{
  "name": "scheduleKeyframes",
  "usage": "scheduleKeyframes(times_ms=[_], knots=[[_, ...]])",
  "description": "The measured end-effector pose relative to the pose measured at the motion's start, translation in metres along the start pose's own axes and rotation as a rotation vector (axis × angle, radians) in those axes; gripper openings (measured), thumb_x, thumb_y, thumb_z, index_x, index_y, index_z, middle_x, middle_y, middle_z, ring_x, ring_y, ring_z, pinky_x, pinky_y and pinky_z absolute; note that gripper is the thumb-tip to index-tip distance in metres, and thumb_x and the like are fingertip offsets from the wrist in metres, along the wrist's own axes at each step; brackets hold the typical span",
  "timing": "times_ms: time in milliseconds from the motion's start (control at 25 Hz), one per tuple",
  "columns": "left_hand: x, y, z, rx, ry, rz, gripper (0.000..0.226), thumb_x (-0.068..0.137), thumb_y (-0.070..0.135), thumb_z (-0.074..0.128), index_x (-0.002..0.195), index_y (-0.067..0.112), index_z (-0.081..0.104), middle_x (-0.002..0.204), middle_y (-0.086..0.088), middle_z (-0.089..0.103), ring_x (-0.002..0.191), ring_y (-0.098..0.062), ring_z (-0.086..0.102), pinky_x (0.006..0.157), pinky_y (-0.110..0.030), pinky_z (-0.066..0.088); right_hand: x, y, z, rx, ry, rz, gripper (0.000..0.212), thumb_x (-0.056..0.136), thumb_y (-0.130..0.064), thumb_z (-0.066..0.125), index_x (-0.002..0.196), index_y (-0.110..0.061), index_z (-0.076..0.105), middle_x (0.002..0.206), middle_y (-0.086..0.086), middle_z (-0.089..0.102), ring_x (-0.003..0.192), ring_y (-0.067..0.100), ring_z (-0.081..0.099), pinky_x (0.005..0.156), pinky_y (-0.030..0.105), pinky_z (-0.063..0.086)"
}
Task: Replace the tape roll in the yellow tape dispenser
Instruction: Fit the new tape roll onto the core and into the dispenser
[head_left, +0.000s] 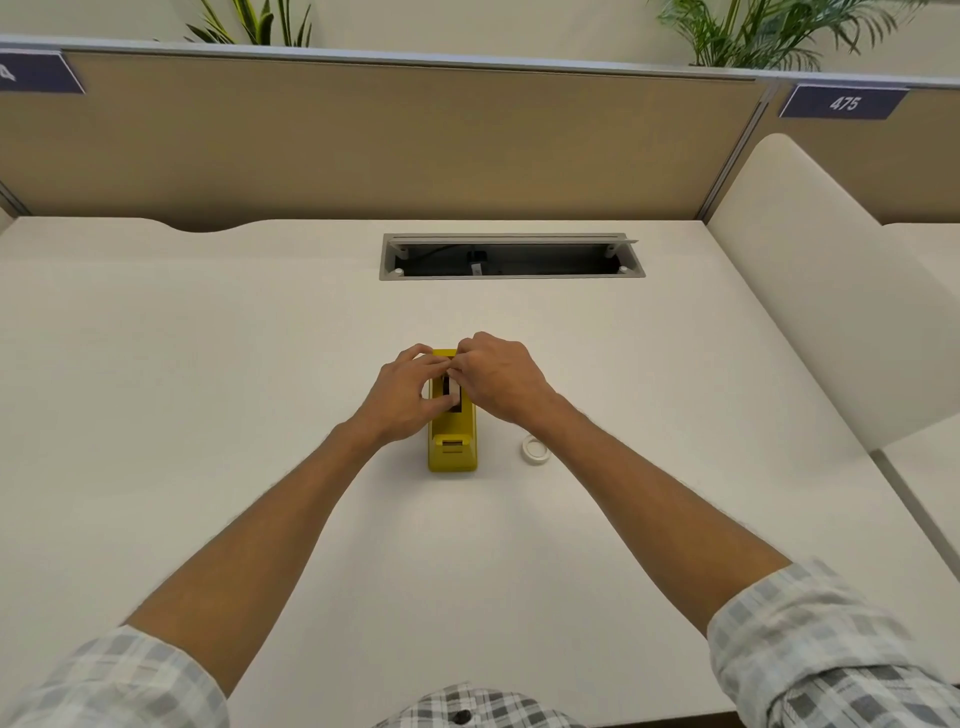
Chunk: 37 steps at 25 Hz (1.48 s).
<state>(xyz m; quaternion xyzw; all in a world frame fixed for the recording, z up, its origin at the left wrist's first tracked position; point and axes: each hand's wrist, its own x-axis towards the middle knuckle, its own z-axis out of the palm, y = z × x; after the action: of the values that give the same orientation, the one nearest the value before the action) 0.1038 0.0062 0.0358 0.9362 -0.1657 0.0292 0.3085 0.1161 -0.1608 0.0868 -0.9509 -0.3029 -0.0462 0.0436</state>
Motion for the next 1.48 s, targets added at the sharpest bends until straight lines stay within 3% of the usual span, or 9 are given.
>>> scheduleKeyframes(times_ms=[560,760,920,1120,1280,1480], knots=[[-0.0010,0.0044,-0.0034,0.003,-0.016,-0.009,0.037,0.088,0.034,0.062,0.123,0.024,0.063,0.125,0.008,0.062,0.127,-0.013,0.037,0.098,-0.034,0.031,-0.0003,-0.0035,-0.0072,0.029,-0.026,0.046,0.031,0.102,-0.030,0.047,0.109,-0.014,0.072,0.095,0.001,0.067,0.087,0.016,0.058,0.068,0.032,0.051],[-0.0008,0.0034,-0.0033,-0.001,0.005,0.010,0.034,0.087,0.034,0.063,0.120,0.025,0.064,0.122,0.007,0.064,0.123,-0.011,0.038,0.094,-0.028,0.029,0.0008,-0.0047,-0.0049,0.041,-0.019,0.069,0.032,0.101,-0.030,0.045,0.106,-0.015,0.072,0.093,0.001,0.066,0.085,0.016,0.057,0.066,0.032,0.049],[-0.0008,0.0020,-0.0027,0.004,-0.025,-0.007,0.034,0.088,0.037,0.063,0.120,0.025,0.065,0.125,0.009,0.062,0.127,-0.012,0.037,0.101,-0.038,0.032,-0.0035,-0.0044,-0.0026,0.050,-0.006,0.039,0.029,0.100,-0.032,0.048,0.104,-0.017,0.073,0.093,0.001,0.066,0.087,0.016,0.056,0.065,0.030,0.048],[-0.0011,0.0026,-0.0020,0.004,-0.007,-0.004,0.037,0.088,0.037,0.063,0.122,0.025,0.063,0.125,0.008,0.062,0.126,-0.011,0.037,0.096,-0.031,0.027,-0.0036,-0.0046,0.0003,0.051,0.040,0.047,0.029,0.101,-0.030,0.048,0.105,-0.016,0.073,0.096,0.000,0.067,0.089,0.016,0.057,0.061,0.027,0.039],[-0.0005,0.0038,-0.0030,-0.014,-0.004,-0.002,0.035,0.087,0.037,0.064,0.120,0.026,0.064,0.121,0.008,0.064,0.124,-0.010,0.038,0.095,-0.027,0.026,-0.0031,-0.0052,-0.0002,0.042,0.046,0.045,0.027,0.101,-0.029,0.050,0.105,-0.016,0.073,0.096,0.000,0.066,0.089,0.017,0.056,0.063,0.028,0.044],[-0.0006,0.0031,-0.0031,-0.005,-0.019,-0.010,0.035,0.087,0.037,0.064,0.120,0.026,0.064,0.123,0.009,0.063,0.126,-0.011,0.038,0.100,-0.034,0.031,-0.0057,-0.0078,0.0000,0.016,0.039,0.016,0.024,0.099,-0.028,0.052,0.103,-0.016,0.072,0.096,0.001,0.065,0.089,0.017,0.055,0.062,0.028,0.042]])
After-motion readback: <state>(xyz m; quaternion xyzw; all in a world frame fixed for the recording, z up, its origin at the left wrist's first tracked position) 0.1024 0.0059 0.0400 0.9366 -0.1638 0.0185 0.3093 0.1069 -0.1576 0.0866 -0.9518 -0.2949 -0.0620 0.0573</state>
